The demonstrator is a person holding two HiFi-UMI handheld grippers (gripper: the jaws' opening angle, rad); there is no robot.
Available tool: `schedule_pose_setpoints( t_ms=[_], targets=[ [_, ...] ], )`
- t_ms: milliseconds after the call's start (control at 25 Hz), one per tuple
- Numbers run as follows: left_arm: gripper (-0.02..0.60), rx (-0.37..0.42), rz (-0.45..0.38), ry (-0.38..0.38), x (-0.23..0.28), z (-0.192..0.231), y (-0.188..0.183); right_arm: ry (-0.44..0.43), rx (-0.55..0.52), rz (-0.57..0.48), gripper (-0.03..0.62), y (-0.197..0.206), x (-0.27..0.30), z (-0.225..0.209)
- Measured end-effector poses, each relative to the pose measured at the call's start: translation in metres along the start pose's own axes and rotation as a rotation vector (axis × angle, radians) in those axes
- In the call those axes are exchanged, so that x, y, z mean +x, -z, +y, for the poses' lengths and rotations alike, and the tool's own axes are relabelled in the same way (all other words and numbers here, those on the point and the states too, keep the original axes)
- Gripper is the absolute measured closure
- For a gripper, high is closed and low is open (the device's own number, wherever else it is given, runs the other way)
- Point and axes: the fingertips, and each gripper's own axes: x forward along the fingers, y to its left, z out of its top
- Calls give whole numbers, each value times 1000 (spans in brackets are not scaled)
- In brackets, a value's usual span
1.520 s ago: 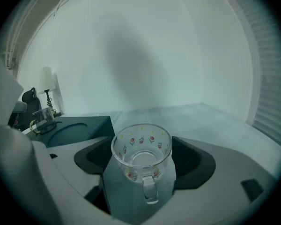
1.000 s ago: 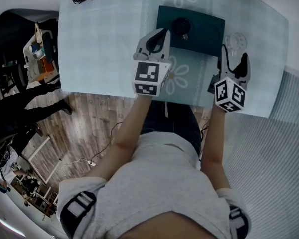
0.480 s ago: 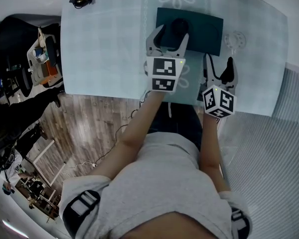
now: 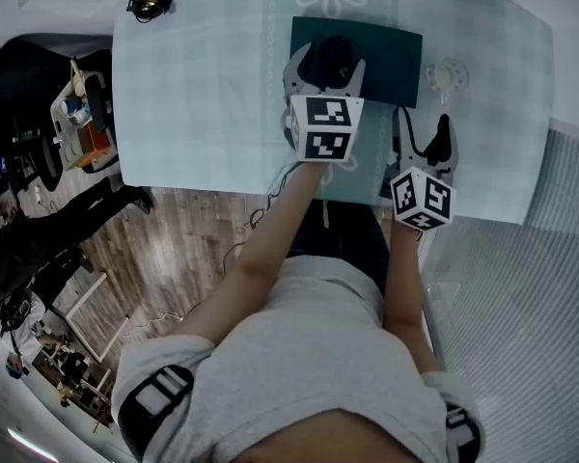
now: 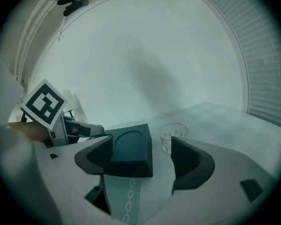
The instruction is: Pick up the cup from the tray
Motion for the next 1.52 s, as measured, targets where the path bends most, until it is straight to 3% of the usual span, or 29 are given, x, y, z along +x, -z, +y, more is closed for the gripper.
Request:
schedule_pose_setpoints(
  t_ms=[560, 800, 960, 1160, 1200, 1240, 1280, 1320, 1520],
  targets=[
    [318, 45, 25, -11, 7, 3, 0, -12, 18, 5, 252, 1, 5, -2],
    [318, 33, -17, 0, -8, 10, -12, -23, 17, -7, 252, -8, 4, 5],
    [318, 17, -80, -21, -29, 30, -27, -62, -13, -42, 252, -21, 5, 22],
    [318, -12, -101, -83, -54, 66, -17, -174, -36, -45, 254, -21, 6, 60],
    [318, -21, -102, -99, -59, 74, -13, -189, -47, -39, 271, -17, 5, 68],
    [318, -29, -103, -114, -63, 83, -7, -198, -58, -34, 341, -13, 4, 76],
    [318, -37, -103, -128, -67, 91, -2, -204, -69, -30, 474, -8, 2, 83],
    [318, -44, -102, -139, -70, 99, 4, -215, -81, -24, 560, -4, 1, 91],
    [318, -71, -94, -153, -72, 127, 32, -318, -118, 20, 586, 16, -7, 136]
  ],
)
